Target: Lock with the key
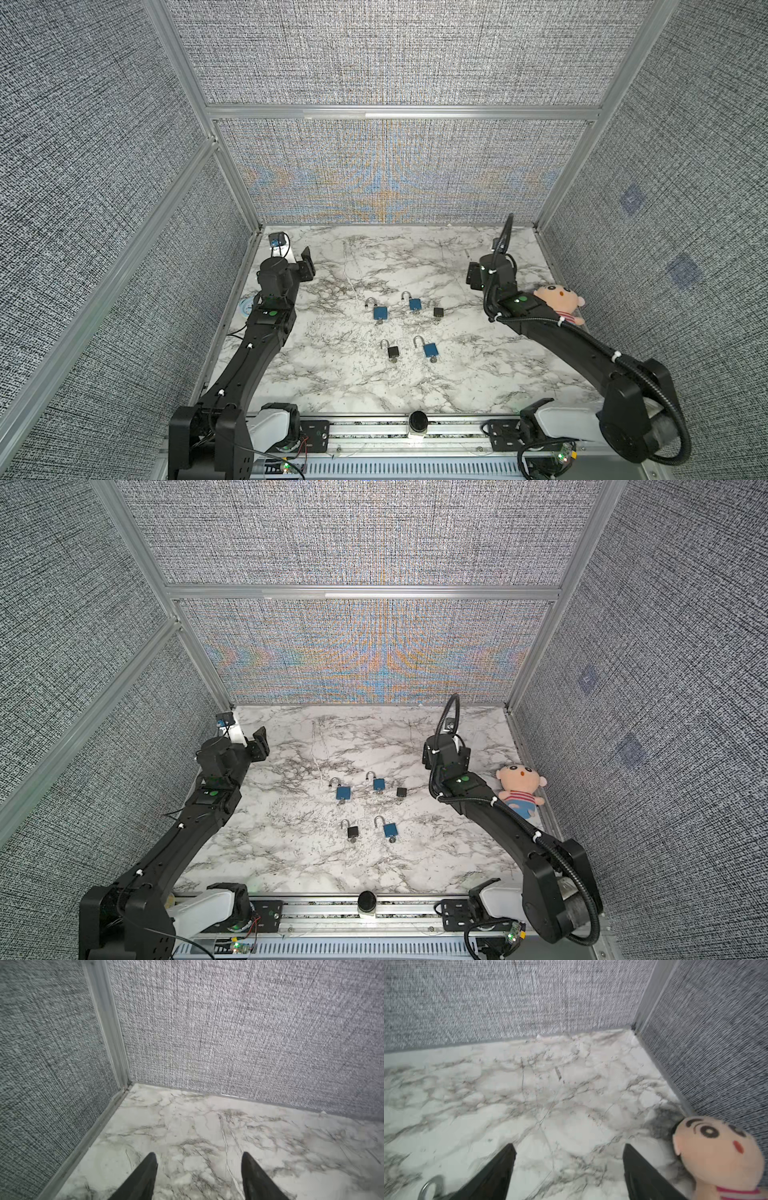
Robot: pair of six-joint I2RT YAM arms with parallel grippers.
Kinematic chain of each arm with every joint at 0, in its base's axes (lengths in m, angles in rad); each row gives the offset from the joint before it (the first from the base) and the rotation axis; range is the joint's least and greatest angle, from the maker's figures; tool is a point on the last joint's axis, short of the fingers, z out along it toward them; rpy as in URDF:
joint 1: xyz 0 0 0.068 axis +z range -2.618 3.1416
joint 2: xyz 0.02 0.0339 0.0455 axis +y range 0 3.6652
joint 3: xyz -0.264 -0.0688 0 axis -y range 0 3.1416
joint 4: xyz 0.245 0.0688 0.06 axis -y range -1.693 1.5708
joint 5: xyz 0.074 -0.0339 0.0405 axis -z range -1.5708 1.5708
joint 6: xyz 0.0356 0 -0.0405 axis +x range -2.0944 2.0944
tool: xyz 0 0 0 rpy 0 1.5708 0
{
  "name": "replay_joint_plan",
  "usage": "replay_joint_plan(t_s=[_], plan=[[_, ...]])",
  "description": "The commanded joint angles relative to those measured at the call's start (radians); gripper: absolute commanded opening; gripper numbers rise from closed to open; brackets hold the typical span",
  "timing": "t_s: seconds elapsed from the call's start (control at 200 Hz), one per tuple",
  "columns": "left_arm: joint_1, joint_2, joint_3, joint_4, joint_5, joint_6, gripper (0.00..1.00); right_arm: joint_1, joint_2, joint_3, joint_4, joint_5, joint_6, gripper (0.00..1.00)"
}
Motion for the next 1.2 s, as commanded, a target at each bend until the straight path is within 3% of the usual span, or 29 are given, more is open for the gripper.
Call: replay_joint_plan(t_s=[0.0, 0.155, 0.3, 0.56, 1.196], plan=[[-0.015, -0.011, 0.013, -0.171, 0.036, -0.046, 0.65, 0.074, 0.052, 0.058, -0.247, -0.05, 0.179, 0.78], [-0.037, -0.026, -0.022, -0.17, 0.114, -0.112, 0.62, 0.18, 0.167, 0.099, -0.306, -0.094, 0.264, 0.75], [-0.06, -0.022, -0.042, -0.134, 0.175, -0.141, 0.62, 0.212, 0.259, 0.133, -0.358, -0.138, 0.314, 0.67], [-0.078, 0.006, -0.039, -0.11, 0.201, -0.144, 0.61, 0.211, 0.357, 0.165, -0.357, -0.225, 0.334, 0.55], [-0.09, 0.058, -0.008, -0.099, 0.206, -0.163, 0.61, 0.128, 0.493, 0.22, -0.308, -0.348, 0.302, 0.44]])
